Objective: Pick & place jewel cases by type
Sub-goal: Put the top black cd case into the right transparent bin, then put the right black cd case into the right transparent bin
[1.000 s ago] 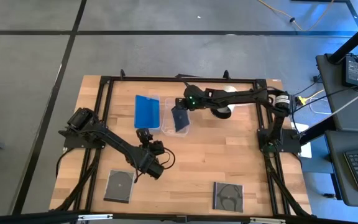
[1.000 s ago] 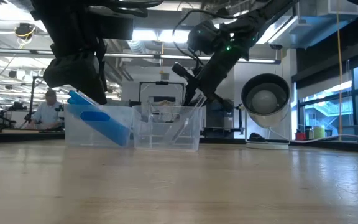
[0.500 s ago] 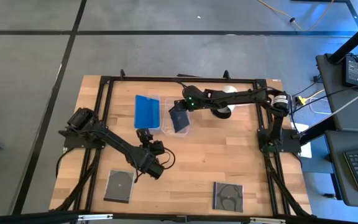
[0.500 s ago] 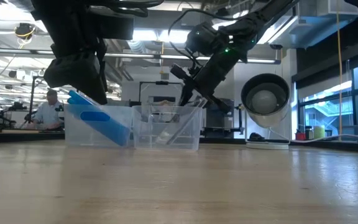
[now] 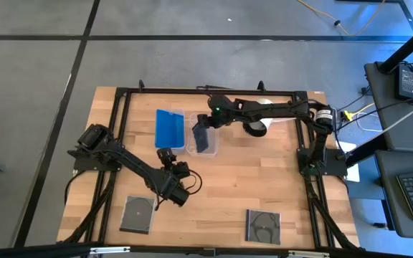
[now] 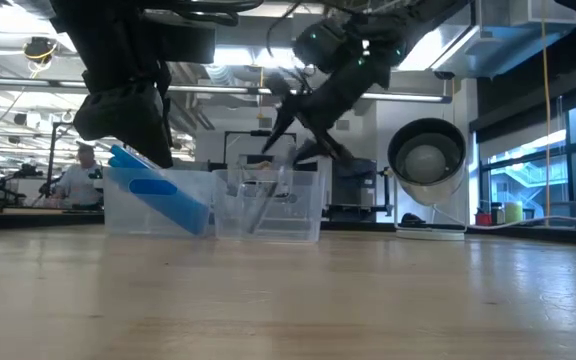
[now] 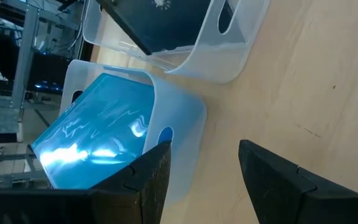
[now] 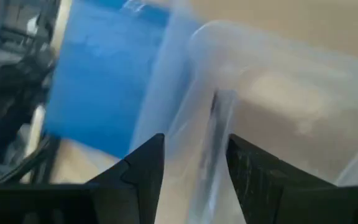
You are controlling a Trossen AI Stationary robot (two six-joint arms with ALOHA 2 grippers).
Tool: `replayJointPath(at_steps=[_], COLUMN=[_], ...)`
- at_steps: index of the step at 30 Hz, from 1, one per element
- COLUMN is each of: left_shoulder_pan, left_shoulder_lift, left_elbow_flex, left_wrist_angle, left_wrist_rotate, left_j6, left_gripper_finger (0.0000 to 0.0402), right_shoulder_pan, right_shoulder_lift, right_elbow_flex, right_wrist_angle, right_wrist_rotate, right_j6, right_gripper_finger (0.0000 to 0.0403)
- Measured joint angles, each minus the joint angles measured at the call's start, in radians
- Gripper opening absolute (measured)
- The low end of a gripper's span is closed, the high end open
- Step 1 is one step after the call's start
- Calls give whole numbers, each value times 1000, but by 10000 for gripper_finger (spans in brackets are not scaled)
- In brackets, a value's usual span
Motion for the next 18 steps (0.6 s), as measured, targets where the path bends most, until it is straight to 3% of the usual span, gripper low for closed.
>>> replayJointPath(at_steps=[3,18], left_shoulder_pan=[0,-3], left_shoulder_lift=[0,0], left_elbow_flex=[0,0], left_wrist_angle=[0,-1], left_wrist_rotate=[0,-32], left_j6=[-1,-23], left_gripper_finger=[187,187], right_shoulder_pan=[5,67], right_shoulder_lift=[0,-3], right_elbow_flex=[73,548], right_wrist_angle=[-126,-1118], right_wrist_rotate=[17,338], right_j6=[-31,-122], right_gripper_finger=[173,173])
